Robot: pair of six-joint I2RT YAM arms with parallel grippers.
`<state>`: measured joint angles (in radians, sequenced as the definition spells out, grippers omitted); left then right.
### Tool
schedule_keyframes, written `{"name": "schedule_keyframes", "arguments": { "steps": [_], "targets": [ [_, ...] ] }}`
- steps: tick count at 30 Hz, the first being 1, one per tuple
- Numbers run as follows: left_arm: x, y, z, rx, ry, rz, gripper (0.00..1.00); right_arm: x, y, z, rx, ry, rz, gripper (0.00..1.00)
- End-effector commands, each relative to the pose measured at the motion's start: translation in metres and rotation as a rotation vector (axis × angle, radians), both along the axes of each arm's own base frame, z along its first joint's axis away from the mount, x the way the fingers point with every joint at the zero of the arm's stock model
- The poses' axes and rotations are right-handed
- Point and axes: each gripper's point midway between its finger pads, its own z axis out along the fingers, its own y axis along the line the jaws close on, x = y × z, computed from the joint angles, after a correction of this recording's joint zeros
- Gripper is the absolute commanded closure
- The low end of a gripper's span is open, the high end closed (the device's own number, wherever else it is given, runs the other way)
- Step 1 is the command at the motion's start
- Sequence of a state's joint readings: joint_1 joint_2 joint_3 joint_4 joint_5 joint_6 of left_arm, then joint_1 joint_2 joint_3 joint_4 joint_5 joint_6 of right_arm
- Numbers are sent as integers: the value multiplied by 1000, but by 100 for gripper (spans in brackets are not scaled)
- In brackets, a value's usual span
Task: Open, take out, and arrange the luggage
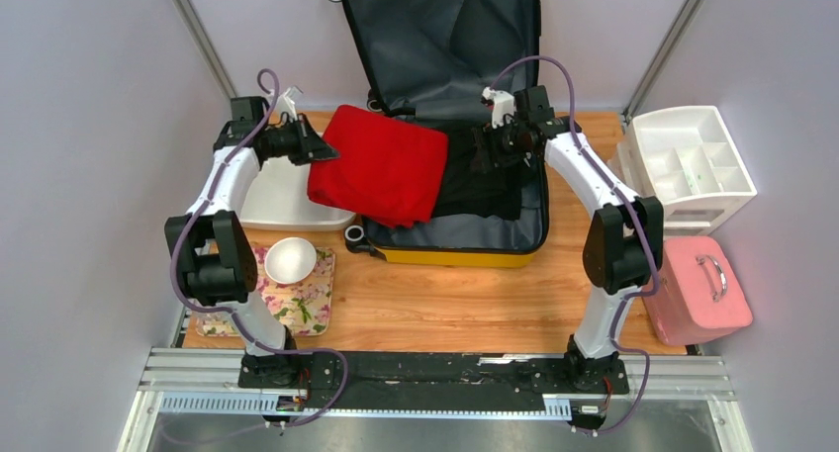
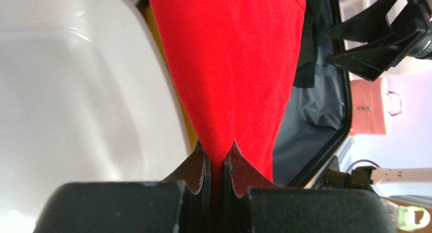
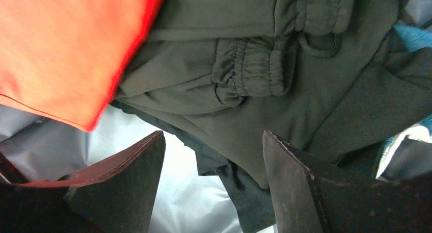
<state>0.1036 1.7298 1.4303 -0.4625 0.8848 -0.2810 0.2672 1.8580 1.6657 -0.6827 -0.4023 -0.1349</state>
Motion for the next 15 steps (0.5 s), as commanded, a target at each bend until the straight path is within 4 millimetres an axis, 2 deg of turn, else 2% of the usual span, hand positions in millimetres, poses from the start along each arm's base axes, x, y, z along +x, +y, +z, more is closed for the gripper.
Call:
{"name": "schedule_keyframes", "arguments": {
  "steps": [1,4,5,6,8,9,11,12,14,15],
  "targets": [
    [30,56,22,163,-177,101,100,5,-2,-6,-9,16,-14,27],
    [40,79,19,192,-187,166,100,9,2,-6,-2,19,-6,27],
    [42,81,24,175,-202,157,100,10,3,-4,2,14,-5,27],
    [44,87,18,186,-195,152,100,11,3,-5,1,17,-6,27],
    [50,105,22,213,-218,168,100,11,3,-5,1,20,-5,27],
    [51,112,15,233,-217,160,100,10,4,-5,2,20,-2,27],
    [54,130,16,248,-238,160,100,9,2,-5,-1,26,-2,27],
    [54,135,2,267,-213,137,100,9,2,-4,-2,26,-1,27],
    [55,144,0,279,-227,111,100,6,1,-7,-15,39,10,28],
    [55,149,-11,309,-230,88,100,6,0,-9,-20,42,8,28]
  ]
}}
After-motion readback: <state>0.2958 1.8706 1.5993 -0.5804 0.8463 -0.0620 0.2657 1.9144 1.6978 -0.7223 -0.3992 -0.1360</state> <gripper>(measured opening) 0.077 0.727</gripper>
